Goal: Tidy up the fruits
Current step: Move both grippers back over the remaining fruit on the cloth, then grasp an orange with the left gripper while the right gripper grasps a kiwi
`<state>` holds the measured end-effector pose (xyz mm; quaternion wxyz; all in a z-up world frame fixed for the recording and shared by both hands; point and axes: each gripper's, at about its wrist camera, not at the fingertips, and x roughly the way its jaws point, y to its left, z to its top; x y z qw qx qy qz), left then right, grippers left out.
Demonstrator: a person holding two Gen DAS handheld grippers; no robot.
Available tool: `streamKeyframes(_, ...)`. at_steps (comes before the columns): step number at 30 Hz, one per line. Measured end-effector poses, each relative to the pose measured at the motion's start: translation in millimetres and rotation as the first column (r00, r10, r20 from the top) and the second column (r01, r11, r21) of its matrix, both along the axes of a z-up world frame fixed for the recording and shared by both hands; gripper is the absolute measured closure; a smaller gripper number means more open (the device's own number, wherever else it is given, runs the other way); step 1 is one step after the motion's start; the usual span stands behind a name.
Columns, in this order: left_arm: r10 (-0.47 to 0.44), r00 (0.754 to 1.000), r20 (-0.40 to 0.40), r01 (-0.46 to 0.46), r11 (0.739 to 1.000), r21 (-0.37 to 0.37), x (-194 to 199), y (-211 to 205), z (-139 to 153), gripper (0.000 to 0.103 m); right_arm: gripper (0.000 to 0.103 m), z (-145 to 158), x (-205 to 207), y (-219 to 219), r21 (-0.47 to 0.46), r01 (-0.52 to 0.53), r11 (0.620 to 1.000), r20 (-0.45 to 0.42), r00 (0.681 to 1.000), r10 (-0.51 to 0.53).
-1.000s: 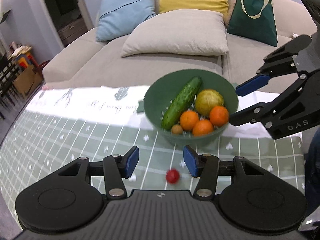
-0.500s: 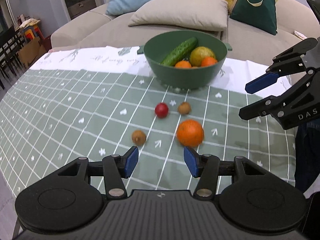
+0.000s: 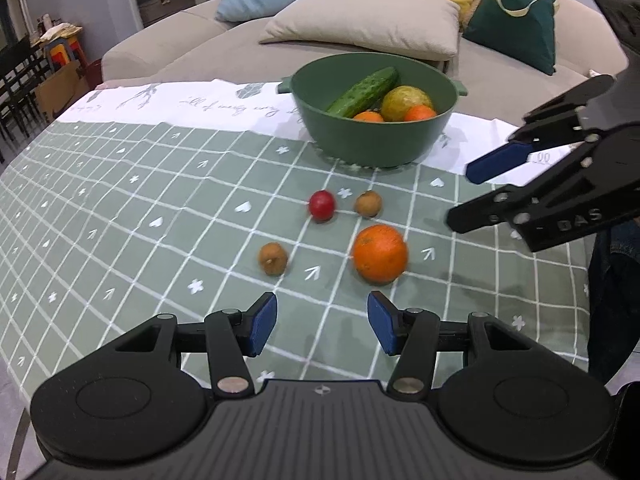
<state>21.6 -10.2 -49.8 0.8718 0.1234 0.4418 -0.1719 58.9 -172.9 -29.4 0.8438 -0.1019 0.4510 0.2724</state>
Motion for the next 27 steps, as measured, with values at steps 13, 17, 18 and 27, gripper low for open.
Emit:
streamKeyframes(13,-0.080,0.997,0.000,0.080,0.996,-0.028,28.1,-45.2,-22.3,0.041,0.057,-14.5,19.1,-17.2,0.005,0.026,1.000,-0.028,0.999,-0.026)
streamKeyframes(17,-0.090,0.996,-0.020,0.089,0.996,-0.027,37.4,-53.9,-30.7,0.041,0.057,-18.4,25.3,-23.7,0.002,0.034,0.999,-0.034,0.999,-0.033)
streamKeyframes(18,-0.092,0.995,-0.024,0.091,0.995,-0.026,39.2,-55.8,-32.9,0.041,0.057,-19.0,27.0,-25.7,0.003,0.037,0.999,-0.035,0.999,-0.037)
streamKeyframes(27,-0.086,0.995,-0.052,0.085,0.996,-0.020,48.8,-60.2,-44.3,0.036,0.057,-21.8,35.4,-32.1,0.003,0.049,0.999,-0.040,0.998,-0.049)
